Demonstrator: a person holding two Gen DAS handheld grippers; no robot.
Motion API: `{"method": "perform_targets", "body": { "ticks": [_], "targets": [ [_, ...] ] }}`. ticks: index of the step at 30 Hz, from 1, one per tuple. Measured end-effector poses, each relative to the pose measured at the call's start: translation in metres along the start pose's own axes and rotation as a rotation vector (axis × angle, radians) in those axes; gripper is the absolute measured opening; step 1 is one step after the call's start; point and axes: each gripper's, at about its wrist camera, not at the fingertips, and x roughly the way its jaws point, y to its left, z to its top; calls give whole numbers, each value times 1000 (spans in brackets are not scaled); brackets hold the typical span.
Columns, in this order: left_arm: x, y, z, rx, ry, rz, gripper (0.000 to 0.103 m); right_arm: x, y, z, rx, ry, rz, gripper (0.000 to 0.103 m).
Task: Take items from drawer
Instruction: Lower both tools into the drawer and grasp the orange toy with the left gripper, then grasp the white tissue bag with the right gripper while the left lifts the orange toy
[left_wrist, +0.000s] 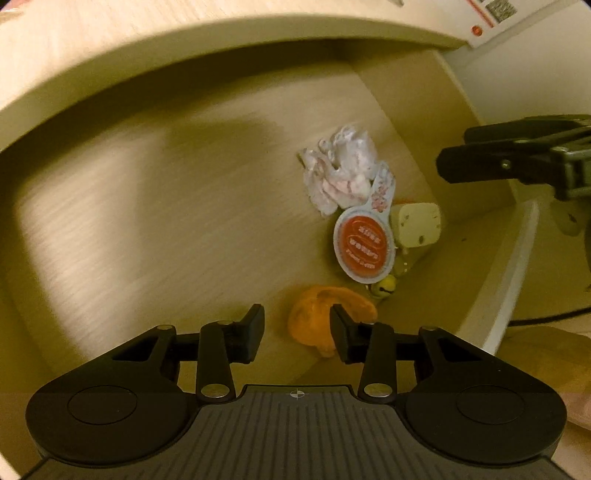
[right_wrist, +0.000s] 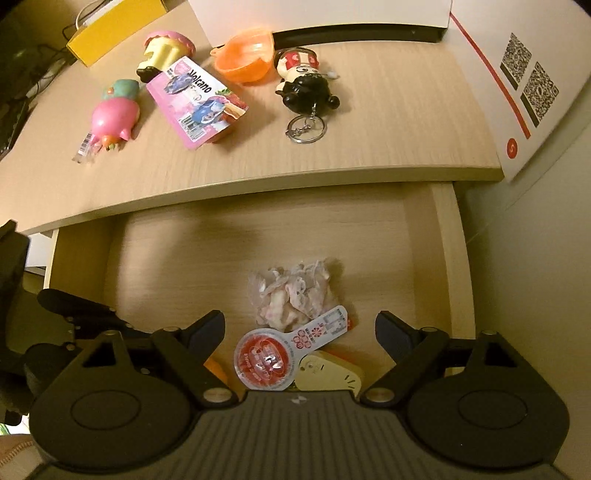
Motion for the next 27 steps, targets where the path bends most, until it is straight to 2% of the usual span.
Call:
{"method": "perform_targets", "body": {
  "ticks": [2, 6, 7, 10, 15, 17, 21, 22, 27],
  "targets": [
    [6, -2, 3, 4, 7, -5, 38, 2, 0, 0, -5, 9, -6, 89],
    [20, -8, 5, 27, 28, -22, 17, 8, -4, 0, 6, 17, -19, 89],
    [23, -10, 5, 42, 28, -25, 15, 9, -5, 1, 9, 17, -19, 89],
    [26, -14, 8, 49, 26, -46, 14, 14, -8, 3, 22, 20, -3, 89],
    [19, -14, 9, 30, -30, -56, 9, 31, -1, 5, 5, 58, 12, 89],
    [12, -13, 6, 32, -61, -21, 9, 39, 2, 3, -8, 69, 5, 89],
    [-8, 0, -4, 21, -123, 98, 9, 47, 1, 2, -7, 83, -4, 88],
    [-12, 4, -5, -36, -153, 133, 9, 49, 1, 1, -15, 85, -10, 88],
    [-35, 23, -12, -89, -217, 174, 9, 62, 18, -3, -143, 71, -88, 88]
  ]
}}
